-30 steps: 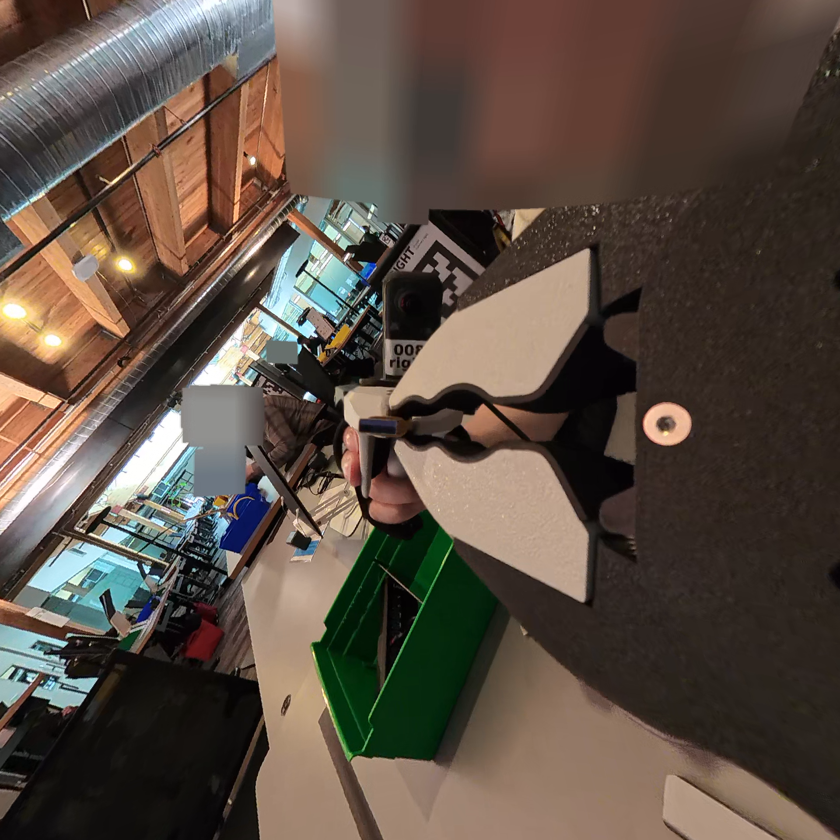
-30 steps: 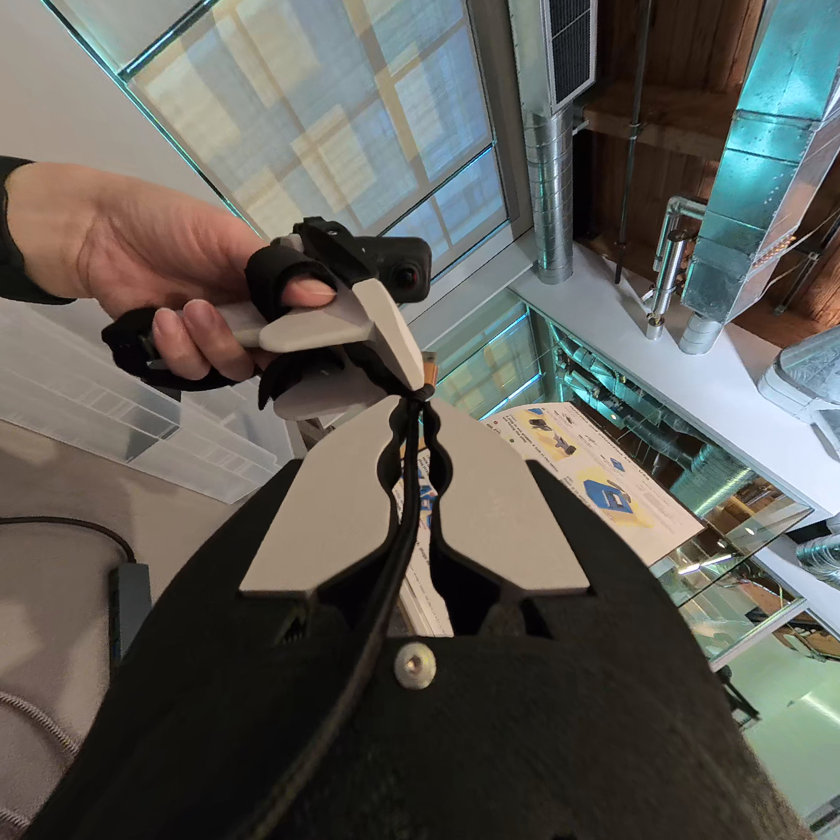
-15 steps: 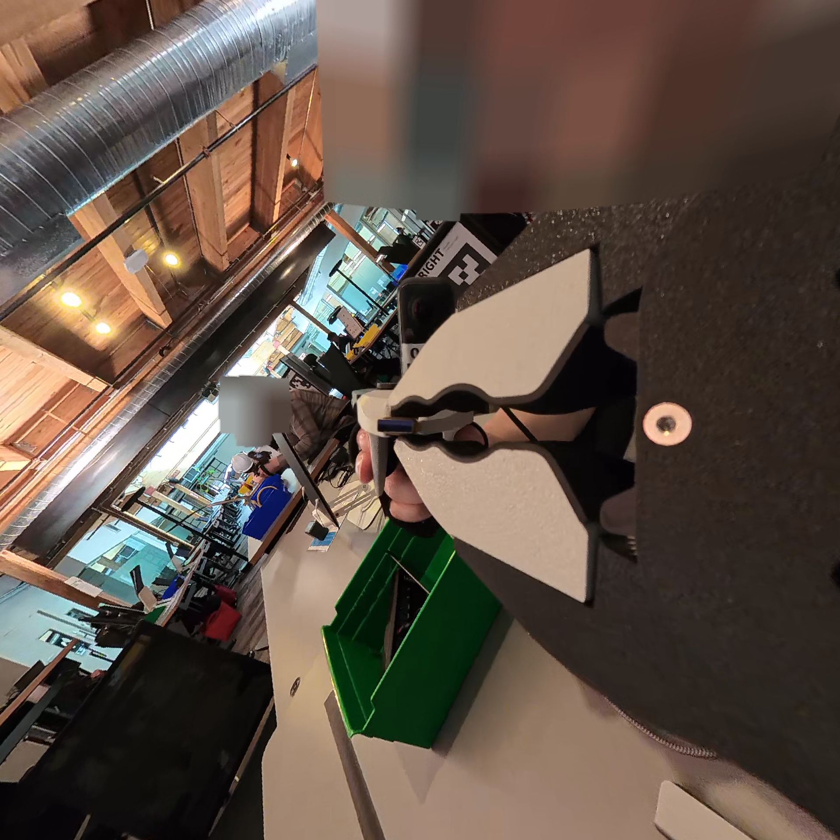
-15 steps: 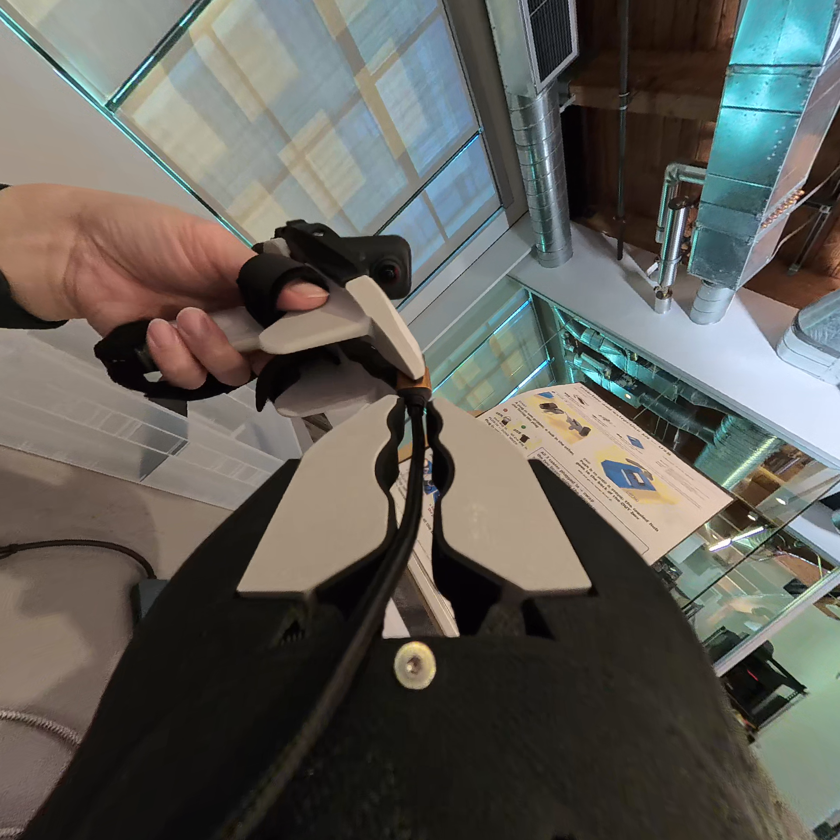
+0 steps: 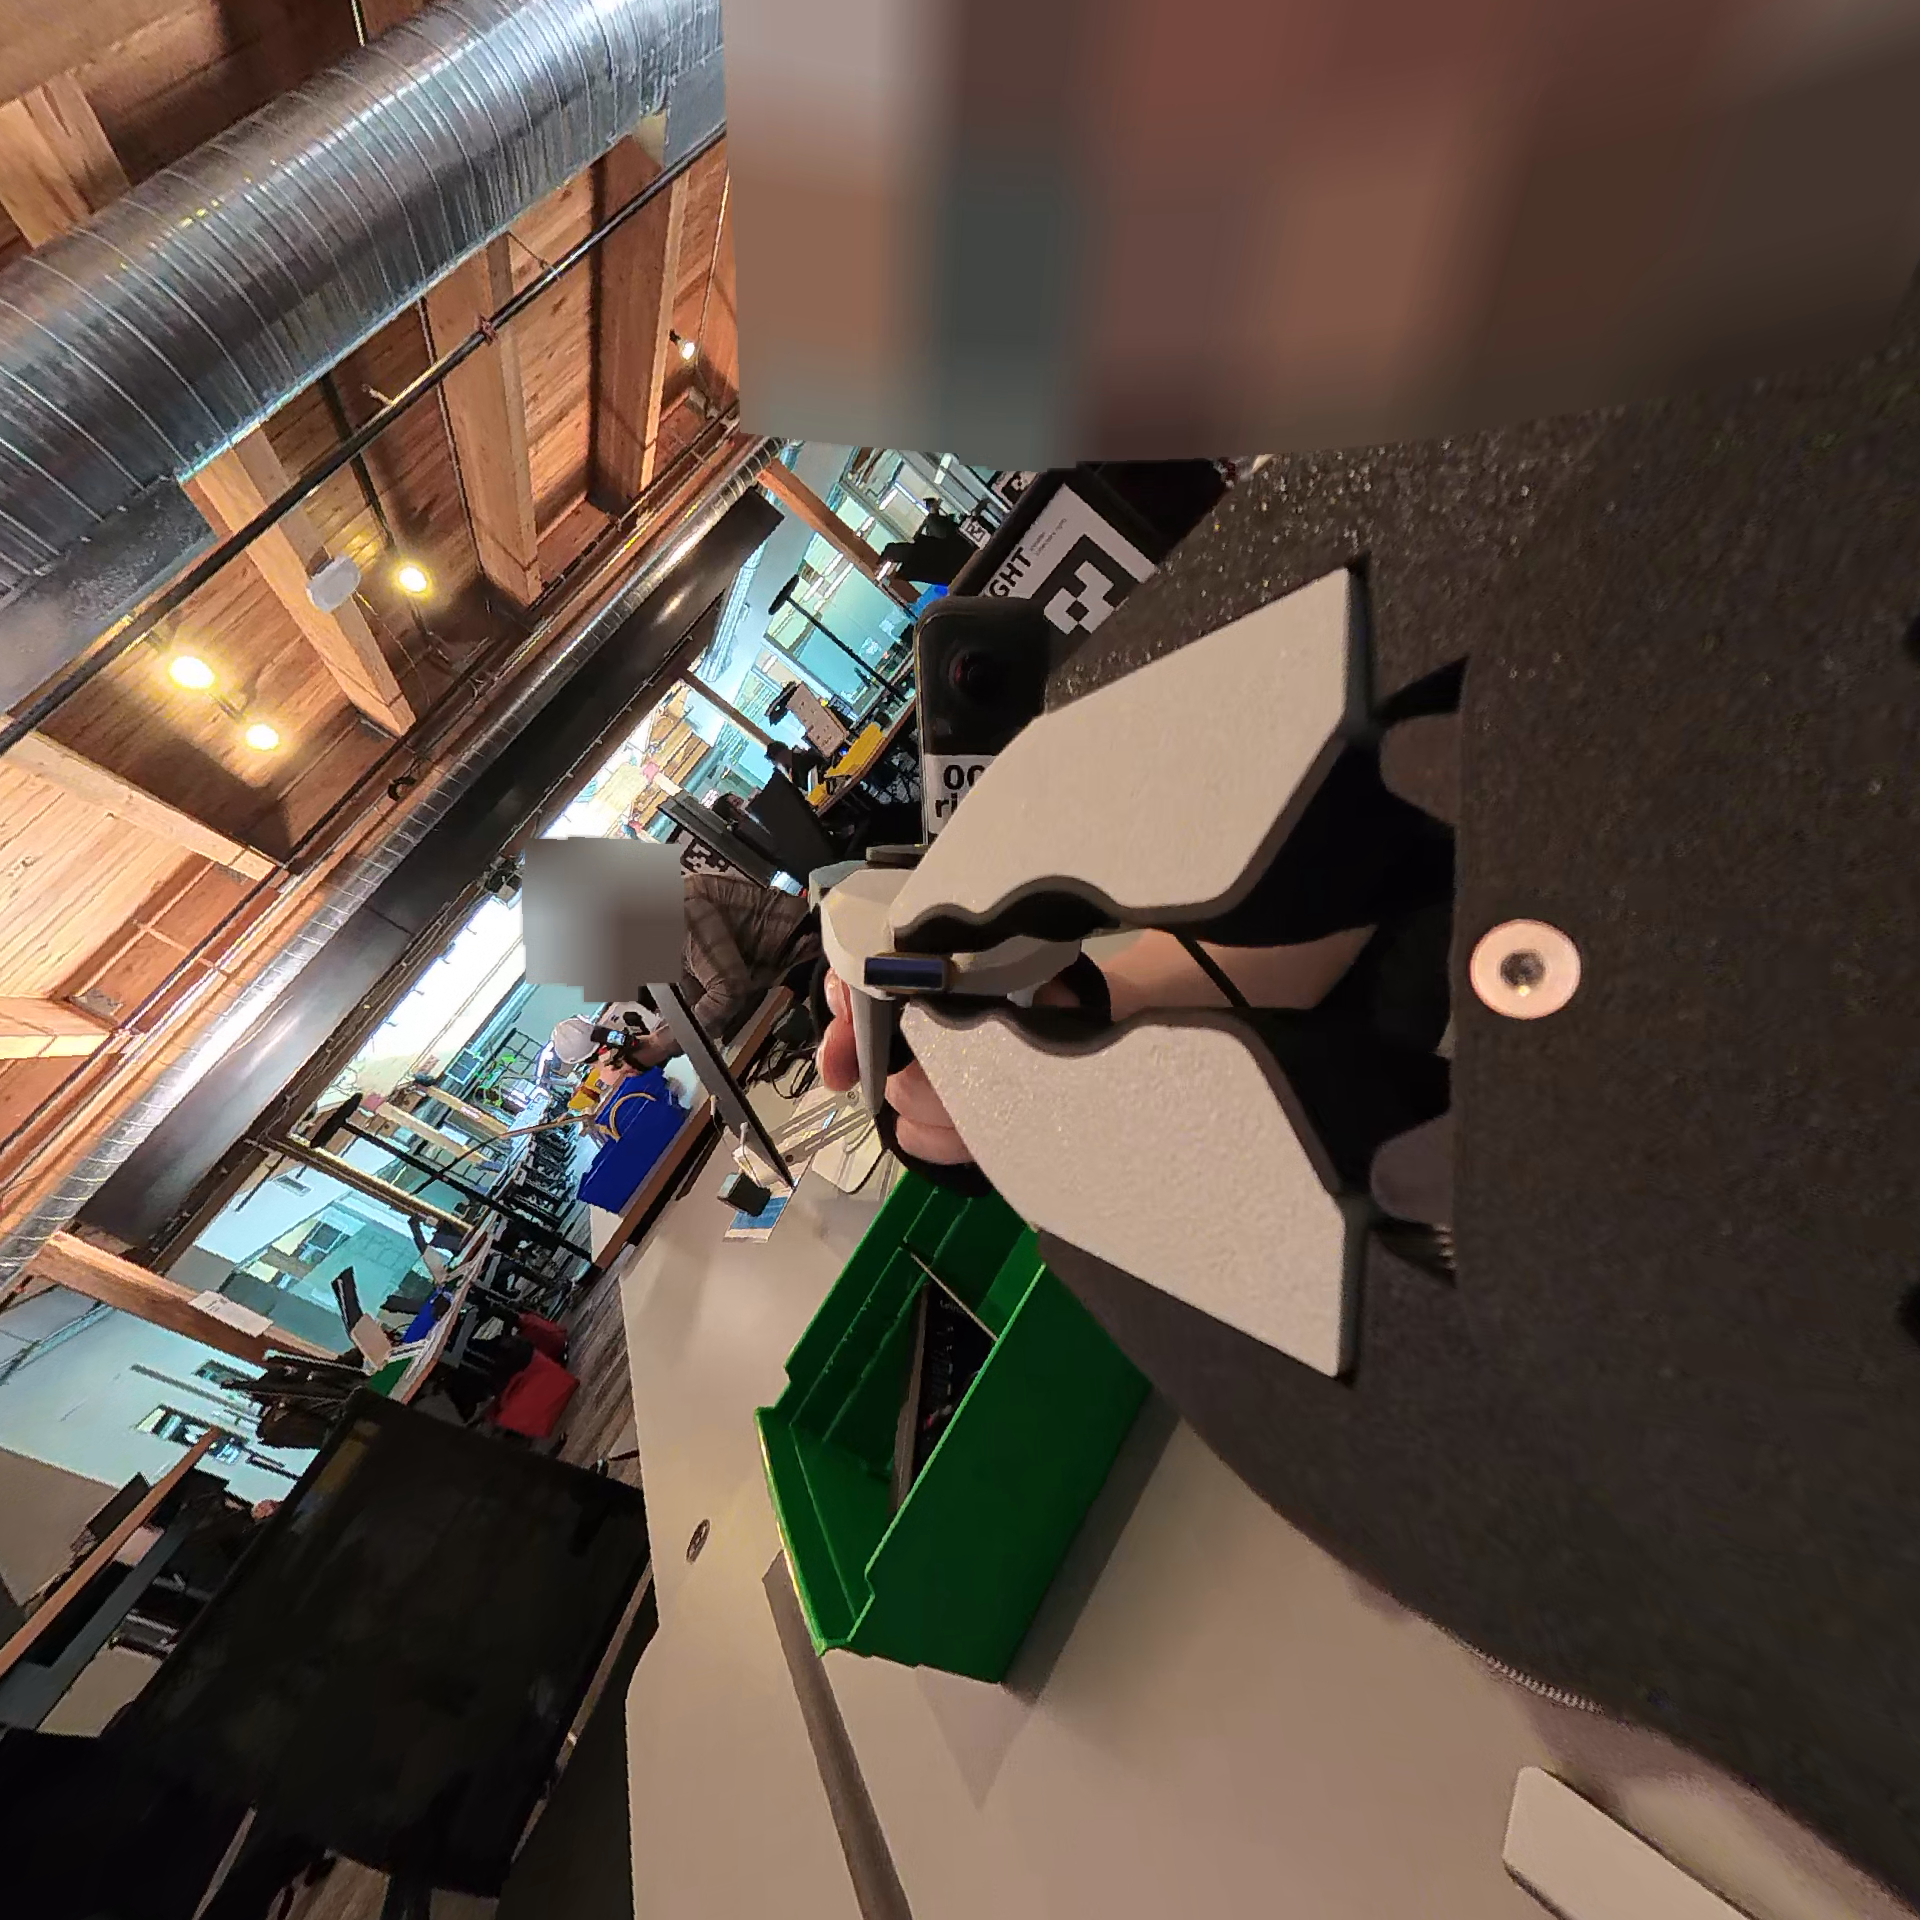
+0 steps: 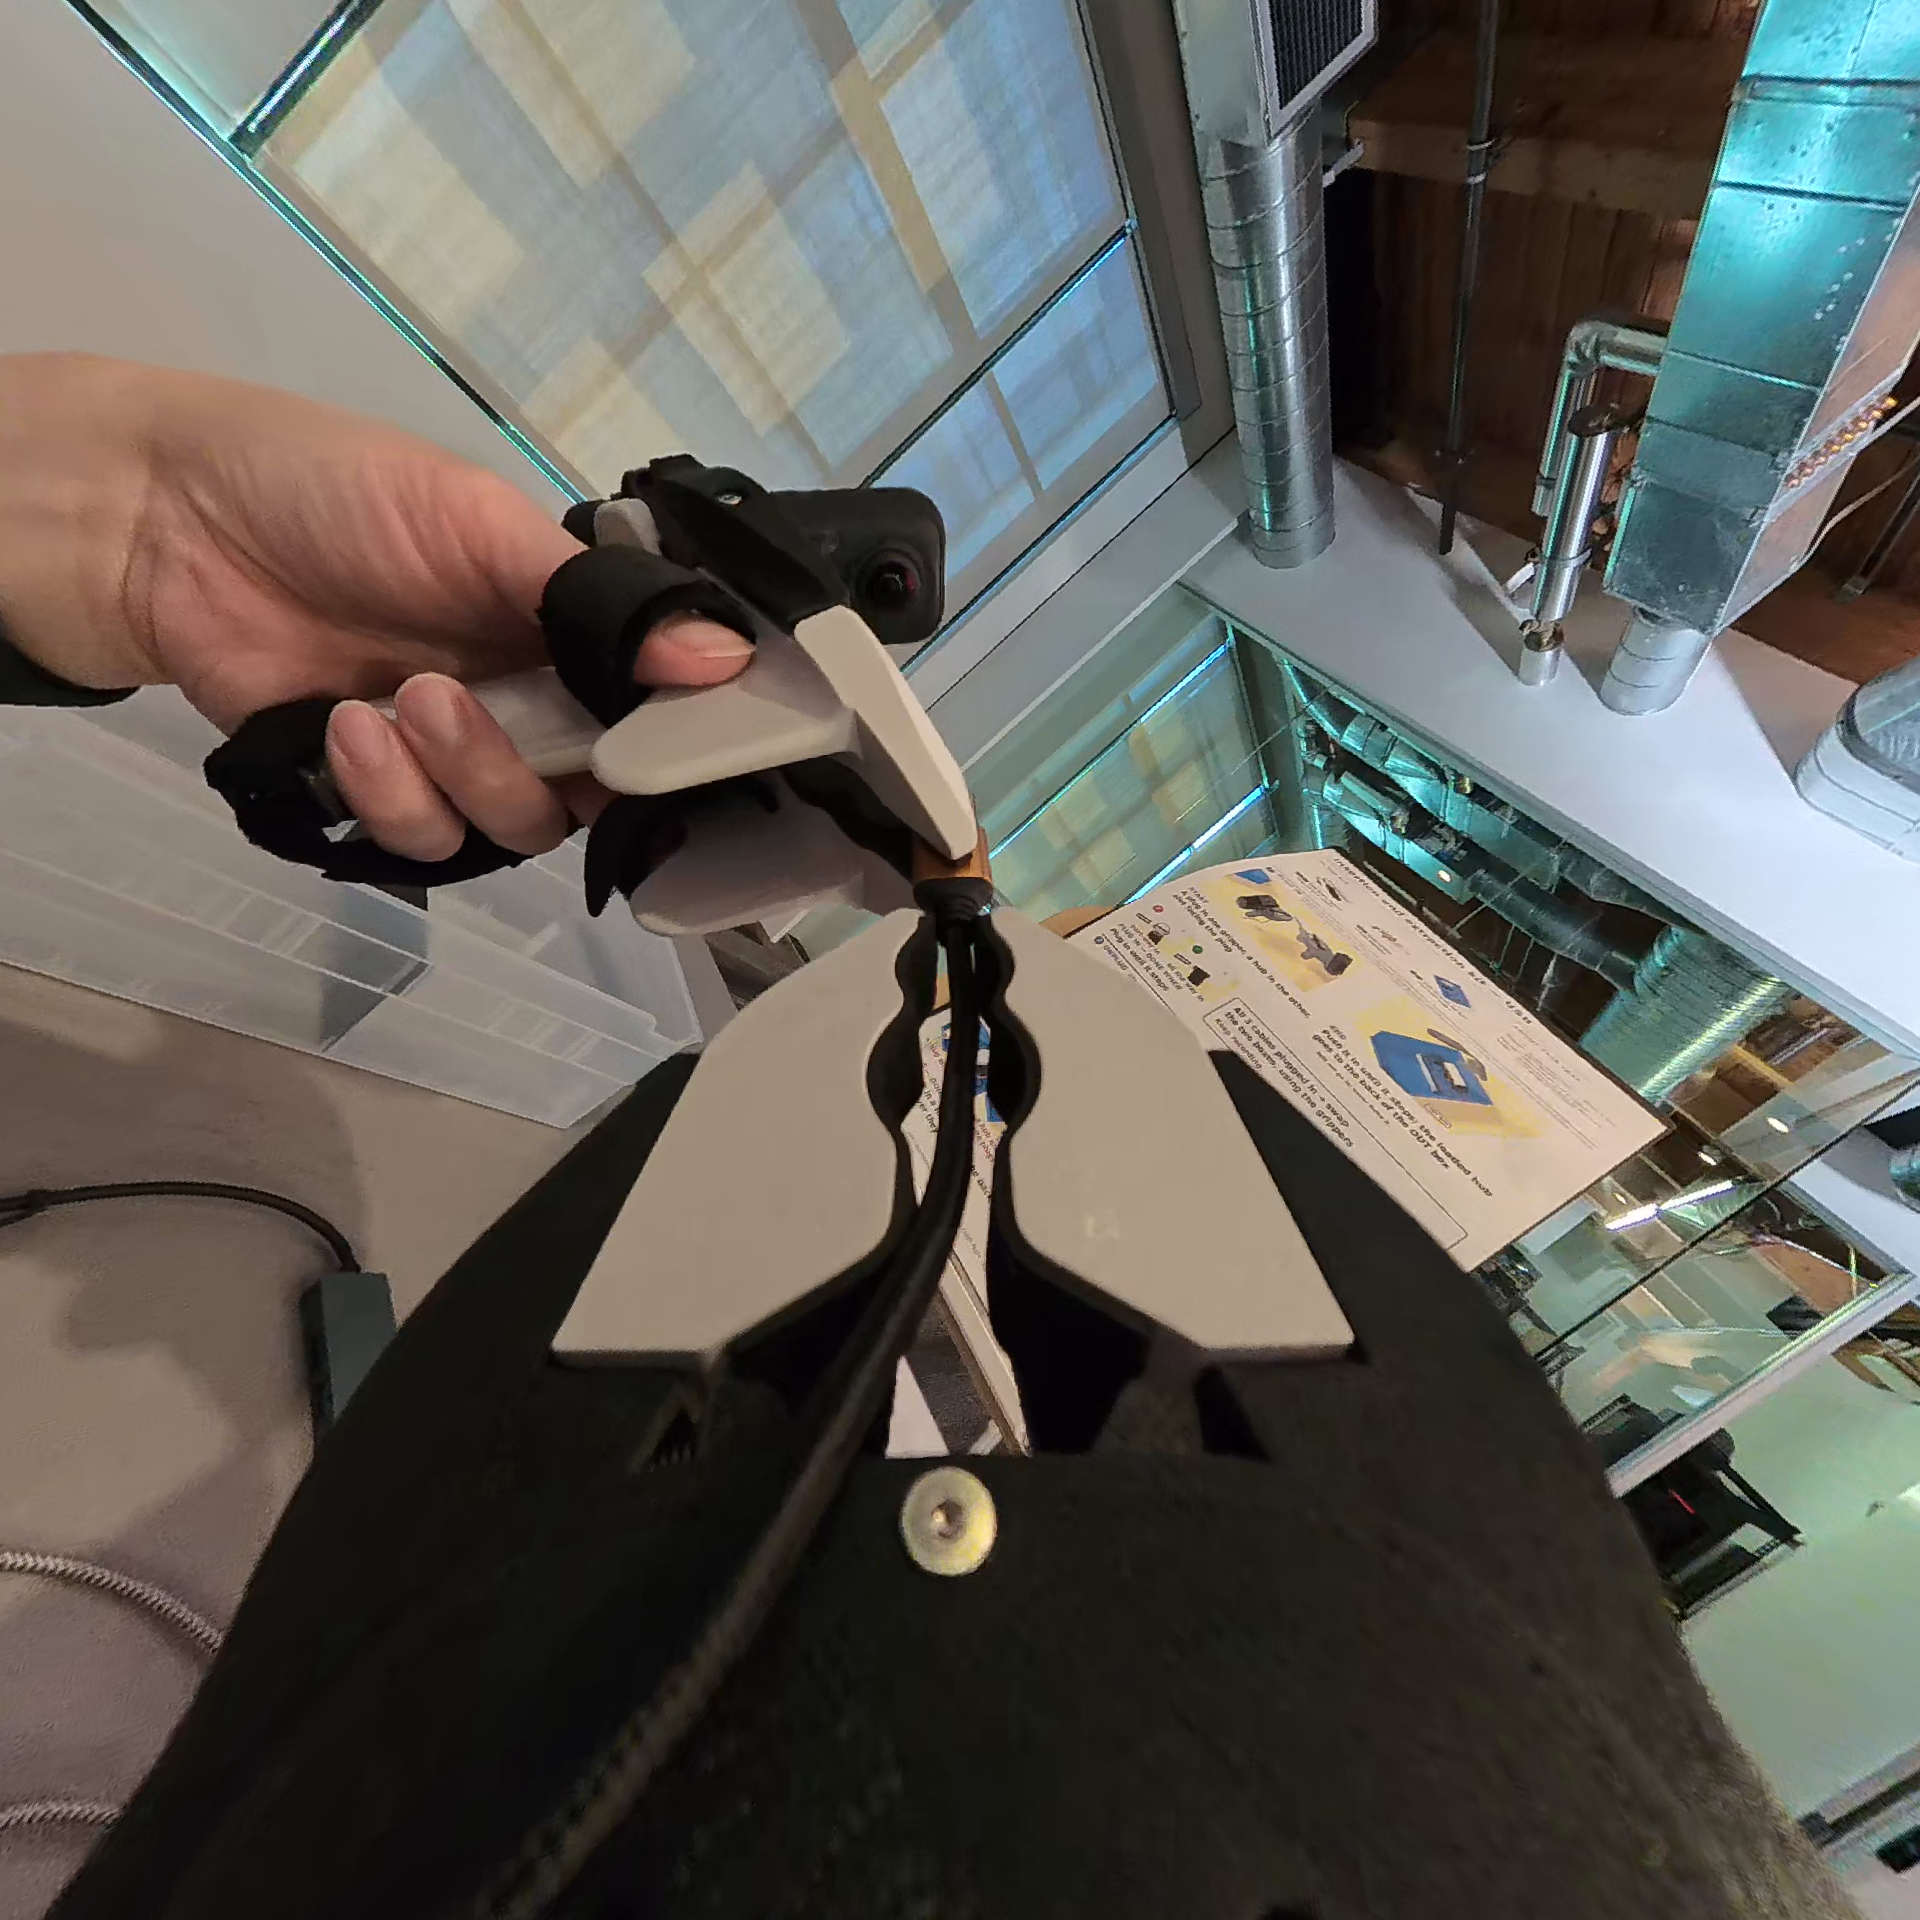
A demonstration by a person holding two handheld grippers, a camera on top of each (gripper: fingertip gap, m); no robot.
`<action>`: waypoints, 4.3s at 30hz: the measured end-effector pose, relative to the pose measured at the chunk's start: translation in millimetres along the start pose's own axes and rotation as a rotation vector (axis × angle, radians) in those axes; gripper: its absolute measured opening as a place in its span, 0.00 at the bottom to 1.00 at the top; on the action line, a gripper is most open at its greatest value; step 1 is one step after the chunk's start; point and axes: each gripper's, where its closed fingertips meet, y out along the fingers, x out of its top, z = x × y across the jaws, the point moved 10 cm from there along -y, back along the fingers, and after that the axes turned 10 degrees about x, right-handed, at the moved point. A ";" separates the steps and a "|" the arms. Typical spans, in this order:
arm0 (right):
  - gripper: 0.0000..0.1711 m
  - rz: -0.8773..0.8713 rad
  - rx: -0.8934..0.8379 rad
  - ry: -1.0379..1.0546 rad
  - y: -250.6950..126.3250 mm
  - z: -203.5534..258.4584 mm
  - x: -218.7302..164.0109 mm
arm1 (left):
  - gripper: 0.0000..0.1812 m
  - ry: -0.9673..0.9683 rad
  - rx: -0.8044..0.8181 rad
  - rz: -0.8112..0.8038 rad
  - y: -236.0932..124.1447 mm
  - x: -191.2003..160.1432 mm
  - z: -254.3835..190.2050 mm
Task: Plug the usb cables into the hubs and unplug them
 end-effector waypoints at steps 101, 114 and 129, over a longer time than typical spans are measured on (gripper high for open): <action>0.04 0.005 -0.100 0.137 -86.4 -39.2 42.8 | 0.19 0.309 0.866 1.031 -10.8 -116.0 152.6; 0.04 0.033 -0.066 0.125 -77.4 -32.6 38.6 | 0.17 0.525 0.807 0.993 -4.5 -125.4 151.3; 0.04 0.229 0.041 0.285 -25.6 -8.3 -1.7 | 0.16 -0.017 0.515 0.335 -38.6 -45.4 106.8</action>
